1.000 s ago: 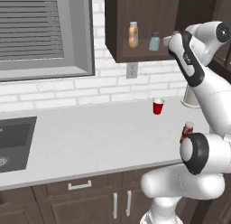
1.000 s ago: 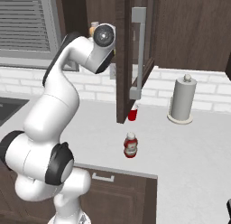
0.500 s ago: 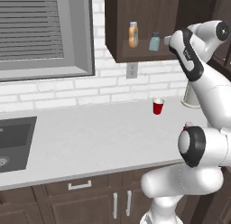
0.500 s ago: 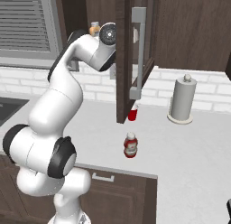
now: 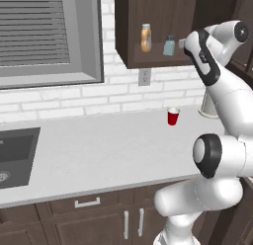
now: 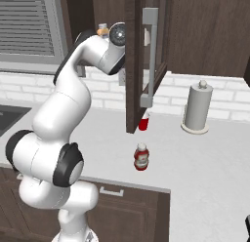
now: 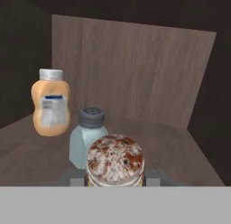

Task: Put the shaker and condiment bottle from the counter next to their counterparts in the cabinet.

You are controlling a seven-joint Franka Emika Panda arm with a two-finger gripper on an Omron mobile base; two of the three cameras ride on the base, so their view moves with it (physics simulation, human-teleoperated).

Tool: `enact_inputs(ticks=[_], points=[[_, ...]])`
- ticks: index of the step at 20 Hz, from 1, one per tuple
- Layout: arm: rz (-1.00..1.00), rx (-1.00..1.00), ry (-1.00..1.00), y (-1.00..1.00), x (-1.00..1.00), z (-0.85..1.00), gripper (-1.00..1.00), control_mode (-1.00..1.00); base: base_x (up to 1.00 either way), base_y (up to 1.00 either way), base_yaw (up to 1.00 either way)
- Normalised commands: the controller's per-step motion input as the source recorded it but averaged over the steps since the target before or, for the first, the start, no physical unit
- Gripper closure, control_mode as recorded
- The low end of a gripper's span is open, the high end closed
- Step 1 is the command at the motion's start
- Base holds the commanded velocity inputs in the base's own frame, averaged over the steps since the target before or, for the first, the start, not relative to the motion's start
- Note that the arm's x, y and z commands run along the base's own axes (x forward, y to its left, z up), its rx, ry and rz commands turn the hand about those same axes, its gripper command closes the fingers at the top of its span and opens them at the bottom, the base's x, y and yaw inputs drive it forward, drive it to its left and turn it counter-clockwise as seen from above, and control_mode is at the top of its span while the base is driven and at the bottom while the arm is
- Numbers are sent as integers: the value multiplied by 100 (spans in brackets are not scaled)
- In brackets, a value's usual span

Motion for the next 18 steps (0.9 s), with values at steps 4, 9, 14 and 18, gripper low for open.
enact_inputs(ticks=[4, 9, 14, 18], points=[[0, 0, 0, -1, 13, 0, 100, -100, 0, 0, 0], [0, 0, 0, 0, 15, 0, -100, -100, 0, 0, 0], [0, 0, 0, 0, 8, 0, -100, -100, 0, 0, 0], [0, 0, 0, 0, 4, 0, -100, -100, 0, 0, 0]])
